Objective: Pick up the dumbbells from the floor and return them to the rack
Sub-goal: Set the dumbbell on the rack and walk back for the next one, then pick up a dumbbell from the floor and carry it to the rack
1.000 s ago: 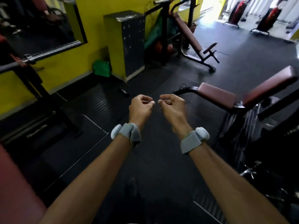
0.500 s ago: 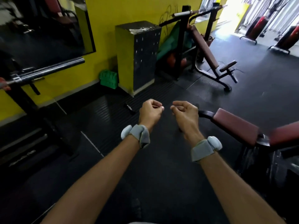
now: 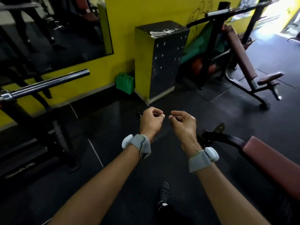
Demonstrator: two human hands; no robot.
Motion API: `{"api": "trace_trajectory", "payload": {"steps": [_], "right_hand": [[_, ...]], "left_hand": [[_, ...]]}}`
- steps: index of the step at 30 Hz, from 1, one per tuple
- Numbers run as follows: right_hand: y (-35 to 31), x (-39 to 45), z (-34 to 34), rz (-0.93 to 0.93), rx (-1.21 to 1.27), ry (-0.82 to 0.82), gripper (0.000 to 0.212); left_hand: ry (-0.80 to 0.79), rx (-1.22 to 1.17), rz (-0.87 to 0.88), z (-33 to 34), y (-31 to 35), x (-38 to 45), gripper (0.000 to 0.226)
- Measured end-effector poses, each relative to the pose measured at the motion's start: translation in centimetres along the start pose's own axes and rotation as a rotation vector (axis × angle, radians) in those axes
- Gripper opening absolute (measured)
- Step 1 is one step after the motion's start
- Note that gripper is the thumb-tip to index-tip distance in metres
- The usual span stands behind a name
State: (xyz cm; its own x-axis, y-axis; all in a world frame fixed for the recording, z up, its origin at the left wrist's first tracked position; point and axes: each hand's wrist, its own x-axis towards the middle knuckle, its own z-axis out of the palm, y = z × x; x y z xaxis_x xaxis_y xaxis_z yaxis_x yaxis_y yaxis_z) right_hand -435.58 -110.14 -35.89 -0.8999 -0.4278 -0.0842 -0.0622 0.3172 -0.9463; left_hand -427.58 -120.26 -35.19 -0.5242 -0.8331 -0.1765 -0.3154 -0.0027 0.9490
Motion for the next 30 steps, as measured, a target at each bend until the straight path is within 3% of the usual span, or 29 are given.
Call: {"api": "trace_trajectory", "payload": {"steps": [12,22,30], "right_hand": [[-3.2,20.5,4.9,-0.013,-0.115,-0.253,0.014],[-4.4,36.9,16.9,-0.060,-0.298,-0.402,0.019],[-2.3,48.3,25.9,0.032,-0.453,-0.488,0.021]], "left_hand": [[0.286,-0.045,-0.202,3.3,1.7,16.1,0.007],[0.372,-0.064,-0.306,4.0,-0.3,36.2,0.005],[0.321,-0.010,-0.500,2.6,-4.0,51.9,0.004]]}}
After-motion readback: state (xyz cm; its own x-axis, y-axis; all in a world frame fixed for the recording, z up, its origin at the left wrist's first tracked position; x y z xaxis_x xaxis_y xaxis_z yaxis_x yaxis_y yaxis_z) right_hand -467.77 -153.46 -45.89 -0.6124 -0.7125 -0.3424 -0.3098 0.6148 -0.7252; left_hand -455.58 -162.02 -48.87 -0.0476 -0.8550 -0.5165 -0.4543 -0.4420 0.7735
